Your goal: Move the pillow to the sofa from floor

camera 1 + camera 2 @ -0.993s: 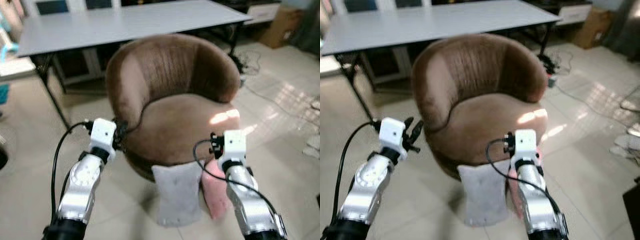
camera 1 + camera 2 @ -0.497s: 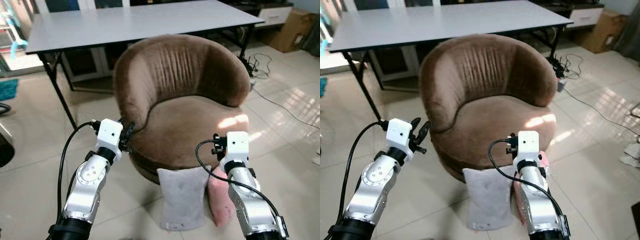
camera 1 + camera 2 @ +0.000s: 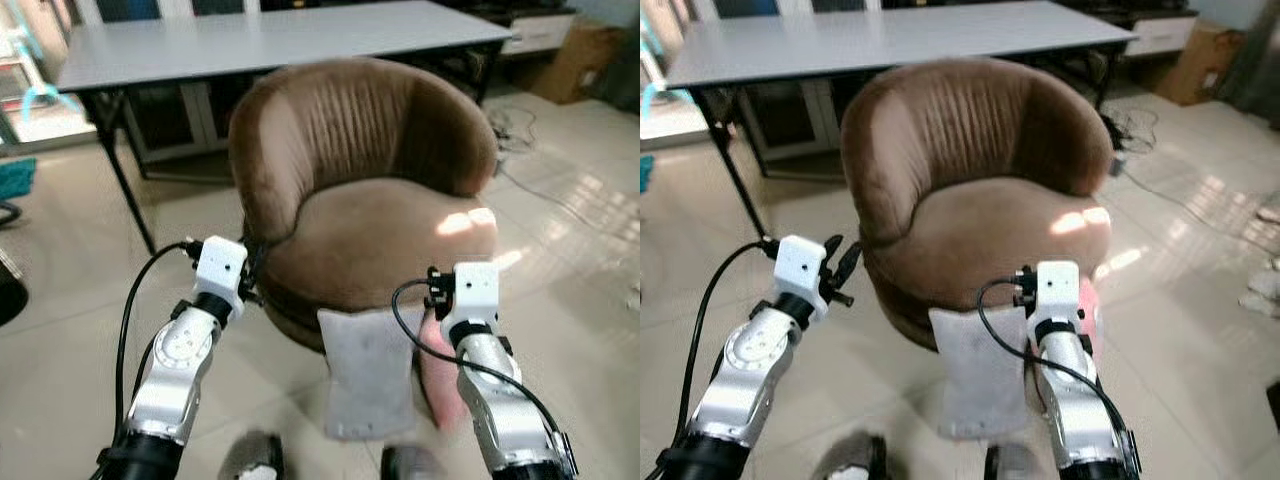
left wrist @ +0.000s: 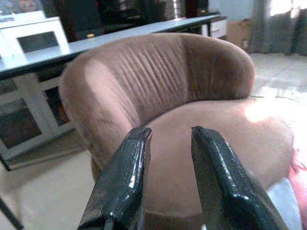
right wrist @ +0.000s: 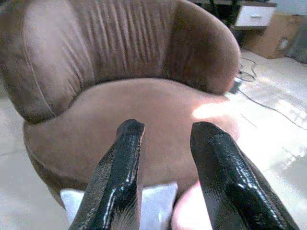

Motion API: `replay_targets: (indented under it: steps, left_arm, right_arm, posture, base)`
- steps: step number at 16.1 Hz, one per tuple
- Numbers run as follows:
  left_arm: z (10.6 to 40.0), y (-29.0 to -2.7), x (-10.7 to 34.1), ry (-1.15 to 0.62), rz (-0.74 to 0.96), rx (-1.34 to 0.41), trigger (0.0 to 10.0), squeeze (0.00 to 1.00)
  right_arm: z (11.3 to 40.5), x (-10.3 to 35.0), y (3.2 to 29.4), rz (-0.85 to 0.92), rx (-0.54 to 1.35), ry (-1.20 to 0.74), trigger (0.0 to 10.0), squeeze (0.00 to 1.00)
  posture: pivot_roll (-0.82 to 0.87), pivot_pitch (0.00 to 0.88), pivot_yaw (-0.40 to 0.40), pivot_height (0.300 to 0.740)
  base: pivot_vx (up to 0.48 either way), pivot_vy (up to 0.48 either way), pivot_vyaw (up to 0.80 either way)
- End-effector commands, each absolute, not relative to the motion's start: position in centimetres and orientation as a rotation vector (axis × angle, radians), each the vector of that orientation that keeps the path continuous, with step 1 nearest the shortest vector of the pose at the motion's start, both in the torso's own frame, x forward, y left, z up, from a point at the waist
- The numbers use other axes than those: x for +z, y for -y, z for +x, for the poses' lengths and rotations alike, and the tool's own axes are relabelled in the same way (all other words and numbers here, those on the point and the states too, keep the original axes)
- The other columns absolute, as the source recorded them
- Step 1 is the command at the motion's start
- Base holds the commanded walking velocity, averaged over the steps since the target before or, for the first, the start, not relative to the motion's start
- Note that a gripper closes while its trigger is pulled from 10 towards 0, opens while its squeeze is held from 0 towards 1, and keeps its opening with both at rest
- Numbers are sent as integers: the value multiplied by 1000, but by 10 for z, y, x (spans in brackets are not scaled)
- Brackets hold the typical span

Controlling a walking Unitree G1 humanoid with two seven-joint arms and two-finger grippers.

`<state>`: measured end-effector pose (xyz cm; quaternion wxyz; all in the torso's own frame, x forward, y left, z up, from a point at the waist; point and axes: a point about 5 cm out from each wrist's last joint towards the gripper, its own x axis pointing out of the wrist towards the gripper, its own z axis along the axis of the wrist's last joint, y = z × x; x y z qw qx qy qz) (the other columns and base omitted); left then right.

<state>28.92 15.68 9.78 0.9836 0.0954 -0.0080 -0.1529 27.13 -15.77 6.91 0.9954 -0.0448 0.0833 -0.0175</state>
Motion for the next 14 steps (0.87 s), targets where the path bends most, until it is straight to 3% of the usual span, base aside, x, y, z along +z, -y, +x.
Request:
replay_targets:
  steps: [1, 7, 14]
  left_arm:
    - [291, -158, 97, 5, 210, -303, 10000, 0]
    - [291, -158, 98, 15, 204, -294, 10000, 0]
    - [291, -158, 96, 5, 191, -288, 10000, 0]
  right_arm:
    - [272, 72, 160, -83, -50, -162, 10000, 0]
    - [273, 72, 160, -95, -40, -159, 10000, 0]
    - [273, 72, 159, -101, -27, -159, 10000, 0]
  posture:
    - [-23, 0, 18, 602]
    - [-26, 0, 17, 592]
    - [-26, 0, 11, 592]
  base:
    - [0, 0, 0]
    - [0, 0, 0]
    - [316, 0, 0]
